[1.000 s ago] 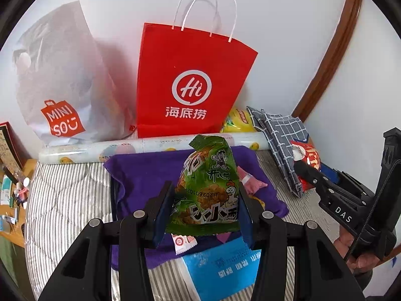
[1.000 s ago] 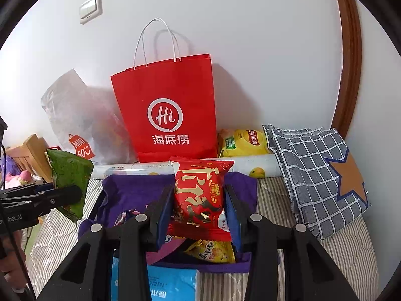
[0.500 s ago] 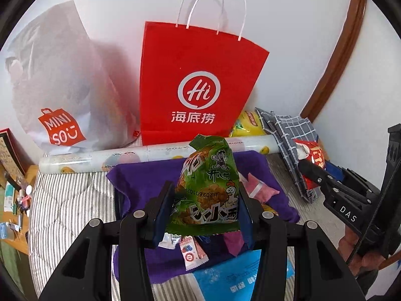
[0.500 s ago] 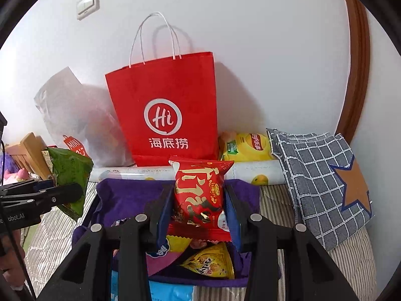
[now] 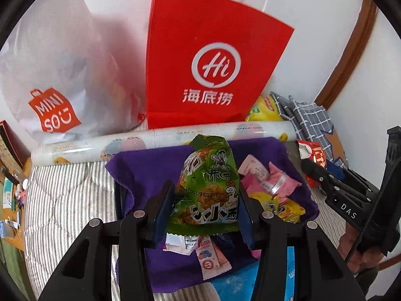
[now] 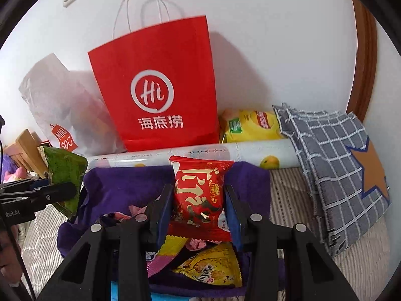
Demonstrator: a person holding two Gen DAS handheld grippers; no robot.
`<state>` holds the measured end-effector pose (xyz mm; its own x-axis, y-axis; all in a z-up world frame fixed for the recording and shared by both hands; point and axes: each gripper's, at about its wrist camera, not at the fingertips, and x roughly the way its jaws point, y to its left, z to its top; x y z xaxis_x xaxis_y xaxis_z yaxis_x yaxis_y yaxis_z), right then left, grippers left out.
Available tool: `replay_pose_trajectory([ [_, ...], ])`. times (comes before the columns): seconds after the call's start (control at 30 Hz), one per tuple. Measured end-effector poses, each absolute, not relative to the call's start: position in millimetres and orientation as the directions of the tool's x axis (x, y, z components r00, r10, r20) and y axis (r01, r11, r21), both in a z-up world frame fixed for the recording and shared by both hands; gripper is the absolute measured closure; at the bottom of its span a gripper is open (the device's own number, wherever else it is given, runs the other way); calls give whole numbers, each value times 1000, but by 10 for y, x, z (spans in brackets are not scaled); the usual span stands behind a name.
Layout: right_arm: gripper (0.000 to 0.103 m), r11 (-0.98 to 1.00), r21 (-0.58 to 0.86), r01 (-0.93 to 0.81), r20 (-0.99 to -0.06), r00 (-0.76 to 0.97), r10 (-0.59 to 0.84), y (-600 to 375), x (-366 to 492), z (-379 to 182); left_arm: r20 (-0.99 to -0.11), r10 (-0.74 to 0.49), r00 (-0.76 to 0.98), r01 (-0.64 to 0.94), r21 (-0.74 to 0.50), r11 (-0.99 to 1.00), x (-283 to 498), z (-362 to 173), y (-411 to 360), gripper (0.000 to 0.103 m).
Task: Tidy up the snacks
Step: 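Lower both tools and open them to drop the packets onto the towel pile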
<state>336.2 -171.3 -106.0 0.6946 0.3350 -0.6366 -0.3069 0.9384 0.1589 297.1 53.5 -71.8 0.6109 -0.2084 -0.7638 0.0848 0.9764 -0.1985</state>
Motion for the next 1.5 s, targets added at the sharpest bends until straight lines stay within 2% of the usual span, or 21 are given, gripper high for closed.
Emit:
replay_pose_trajectory([
  [0.83, 65, 955, 163, -247, -669, 684, 291, -1967, 3496, -1293, -798, -196, 570, 52, -204, 978, 3119, -969, 592, 55],
  [1.5, 64, 939, 140, -315, -709, 630, 317, -1780, 3473, -1434, -813, -218, 540, 86, -204, 975, 3143, -1103, 457, 55],
])
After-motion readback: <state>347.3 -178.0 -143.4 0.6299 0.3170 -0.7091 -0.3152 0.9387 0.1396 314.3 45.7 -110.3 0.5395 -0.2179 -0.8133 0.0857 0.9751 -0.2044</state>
